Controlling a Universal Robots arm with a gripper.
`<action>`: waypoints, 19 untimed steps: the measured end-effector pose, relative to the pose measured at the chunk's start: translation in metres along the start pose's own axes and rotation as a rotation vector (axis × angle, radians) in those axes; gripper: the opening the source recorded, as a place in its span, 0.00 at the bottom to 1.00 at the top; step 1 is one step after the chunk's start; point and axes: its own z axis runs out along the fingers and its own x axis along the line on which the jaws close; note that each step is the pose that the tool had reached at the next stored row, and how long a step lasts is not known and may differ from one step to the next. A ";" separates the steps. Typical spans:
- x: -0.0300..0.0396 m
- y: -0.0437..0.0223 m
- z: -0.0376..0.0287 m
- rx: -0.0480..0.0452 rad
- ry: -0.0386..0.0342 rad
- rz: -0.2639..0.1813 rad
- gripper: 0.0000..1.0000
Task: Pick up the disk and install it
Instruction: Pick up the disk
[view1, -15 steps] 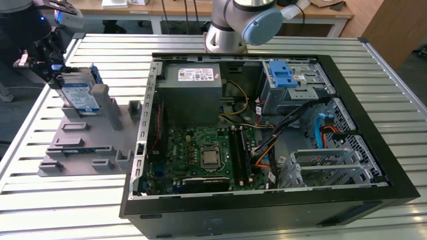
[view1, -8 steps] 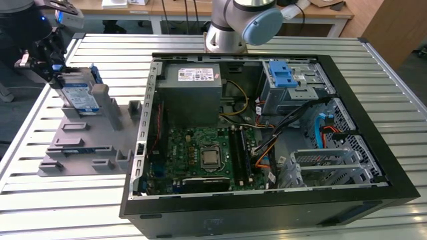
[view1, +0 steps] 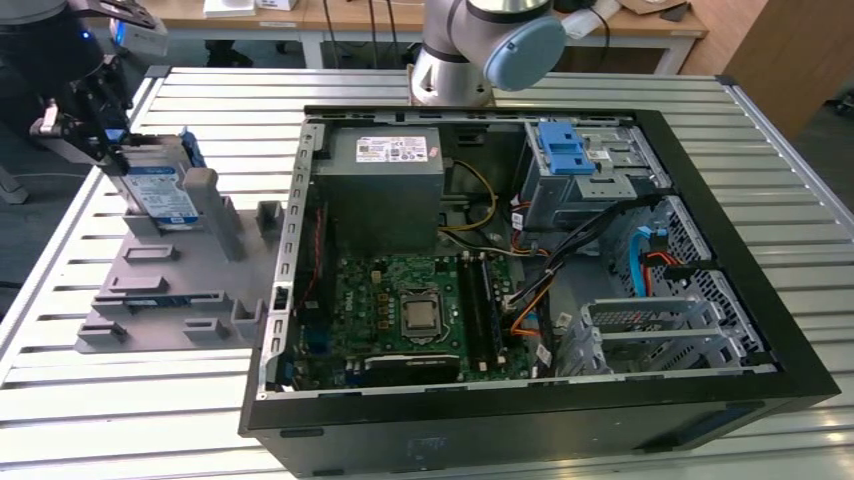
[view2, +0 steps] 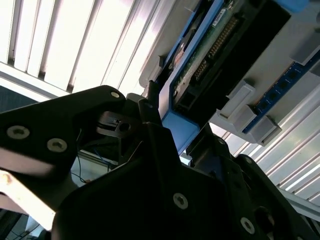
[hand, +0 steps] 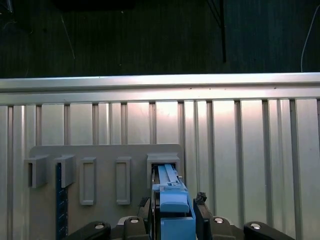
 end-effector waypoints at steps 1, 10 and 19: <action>0.0000 0.0000 -0.0008 0.0002 -0.0001 0.000 0.46; 0.0000 0.0001 -0.0014 0.0002 -0.0001 0.000 0.46; 0.0000 0.0001 -0.0013 0.0003 -0.0002 0.000 0.37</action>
